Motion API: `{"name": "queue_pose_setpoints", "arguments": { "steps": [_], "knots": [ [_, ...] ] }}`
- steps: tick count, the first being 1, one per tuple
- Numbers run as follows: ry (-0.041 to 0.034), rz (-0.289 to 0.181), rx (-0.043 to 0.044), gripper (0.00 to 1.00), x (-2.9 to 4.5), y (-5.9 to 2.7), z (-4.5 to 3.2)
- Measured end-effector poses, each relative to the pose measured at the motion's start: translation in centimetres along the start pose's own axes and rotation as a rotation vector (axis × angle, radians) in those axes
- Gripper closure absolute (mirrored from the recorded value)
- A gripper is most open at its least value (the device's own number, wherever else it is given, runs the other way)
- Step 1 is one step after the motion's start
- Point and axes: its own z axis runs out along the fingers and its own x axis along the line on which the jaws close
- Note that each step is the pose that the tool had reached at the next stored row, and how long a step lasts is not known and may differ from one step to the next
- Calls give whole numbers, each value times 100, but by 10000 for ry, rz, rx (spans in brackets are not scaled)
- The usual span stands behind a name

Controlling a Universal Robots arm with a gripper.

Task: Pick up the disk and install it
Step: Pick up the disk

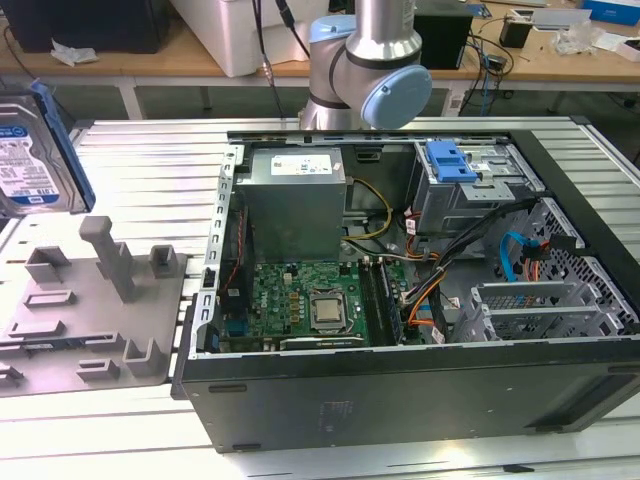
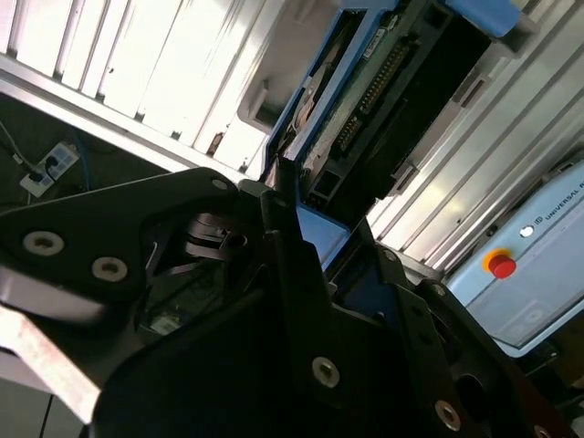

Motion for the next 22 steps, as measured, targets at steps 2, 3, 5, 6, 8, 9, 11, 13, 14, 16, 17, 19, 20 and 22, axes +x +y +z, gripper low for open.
{"name": "queue_pose_setpoints", "arguments": {
  "steps": [2,3,5,6,8,9,11,13,14,16,17,19,20,22],
  "knots": [
    [2,-3,-1,64,4,-1,-49],
    [4,-3,1,64,6,-2,-69],
    [9,-5,0,64,9,-2,-100],
    [12,-6,-1,64,10,-3,-117],
    [18,-8,-1,64,13,-6,-154],
    [20,-8,-2,64,15,-8,-178],
    [20,-10,0,64,20,-20,-223],
    [20,-12,0,64,25,-37,-276],
    [20,-13,0,64,27,-44,-299],
    [20,-15,-1,64,41,-78,-397],
    [20,-14,-1,64,48,-90,-428],
    [20,-14,-1,64,61,-114,-478],
    [19,-14,-1,64,69,-127,-499],
    [20,-15,-10,64,101,-169,-573]
  ]
}}
